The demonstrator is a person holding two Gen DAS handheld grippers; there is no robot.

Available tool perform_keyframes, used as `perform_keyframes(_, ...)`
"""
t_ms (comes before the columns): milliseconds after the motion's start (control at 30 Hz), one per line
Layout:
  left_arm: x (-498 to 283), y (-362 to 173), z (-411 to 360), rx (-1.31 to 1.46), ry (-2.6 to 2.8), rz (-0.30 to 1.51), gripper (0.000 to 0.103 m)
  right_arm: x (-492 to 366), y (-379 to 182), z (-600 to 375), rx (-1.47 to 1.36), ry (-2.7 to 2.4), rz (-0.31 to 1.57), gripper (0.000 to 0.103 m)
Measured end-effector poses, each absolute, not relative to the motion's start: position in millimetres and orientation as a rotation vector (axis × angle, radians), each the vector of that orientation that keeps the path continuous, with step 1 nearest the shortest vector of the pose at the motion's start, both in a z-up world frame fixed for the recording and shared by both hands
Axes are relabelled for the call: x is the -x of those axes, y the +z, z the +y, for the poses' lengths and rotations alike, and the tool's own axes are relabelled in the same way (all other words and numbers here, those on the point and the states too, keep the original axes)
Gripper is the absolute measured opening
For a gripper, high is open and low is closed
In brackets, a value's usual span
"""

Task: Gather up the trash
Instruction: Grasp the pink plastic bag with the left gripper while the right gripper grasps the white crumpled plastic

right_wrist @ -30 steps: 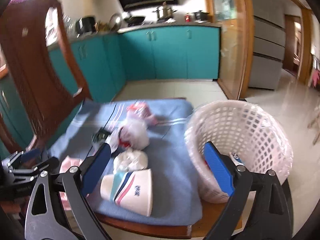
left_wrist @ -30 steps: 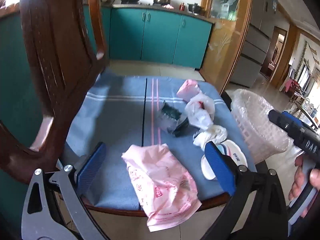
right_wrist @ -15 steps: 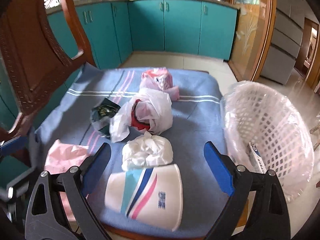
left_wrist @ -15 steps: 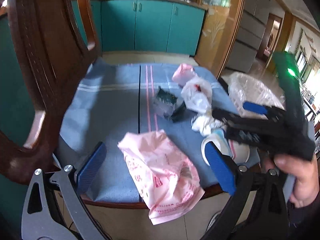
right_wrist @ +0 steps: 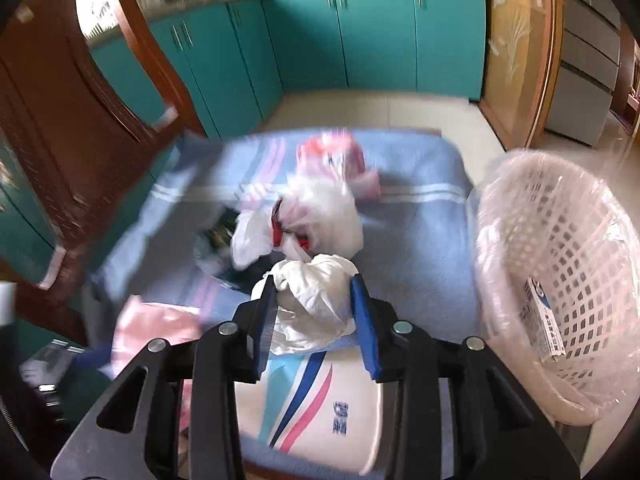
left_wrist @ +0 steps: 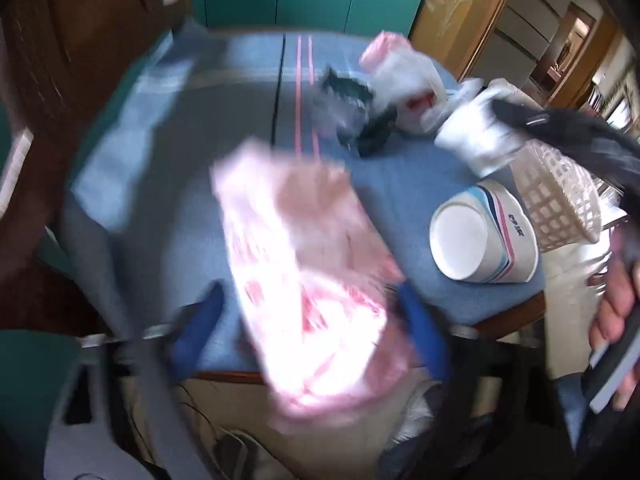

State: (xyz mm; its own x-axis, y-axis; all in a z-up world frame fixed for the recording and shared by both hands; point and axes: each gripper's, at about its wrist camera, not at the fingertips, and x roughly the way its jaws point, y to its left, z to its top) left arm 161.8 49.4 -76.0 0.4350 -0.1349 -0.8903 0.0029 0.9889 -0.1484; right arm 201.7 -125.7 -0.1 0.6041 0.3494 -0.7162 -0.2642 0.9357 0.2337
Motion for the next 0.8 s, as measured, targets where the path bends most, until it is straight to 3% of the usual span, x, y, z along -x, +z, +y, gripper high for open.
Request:
perform_keyframes(100,-162,-71,45,0.119,-0.088,1.091,0.041,-181,17,-146,-0.166,0.368,0.764,0.037)
perform_keyframes(200,-150,-44,44,0.137,-0.105,0.951,0.031,-170,36,-163,-0.202,0.360,0.678,0.037)
perform_keyframes(433,-112,22,54,0.155,-0.090,0.595,0.030,-148,48,-173,-0.202,0.339,0.591,0.037)
perform_keyframes(800,-117,12,52,0.123,-0.075,0.637,0.030,-147,43,-146,-0.128,0.381,0.608,0.037)
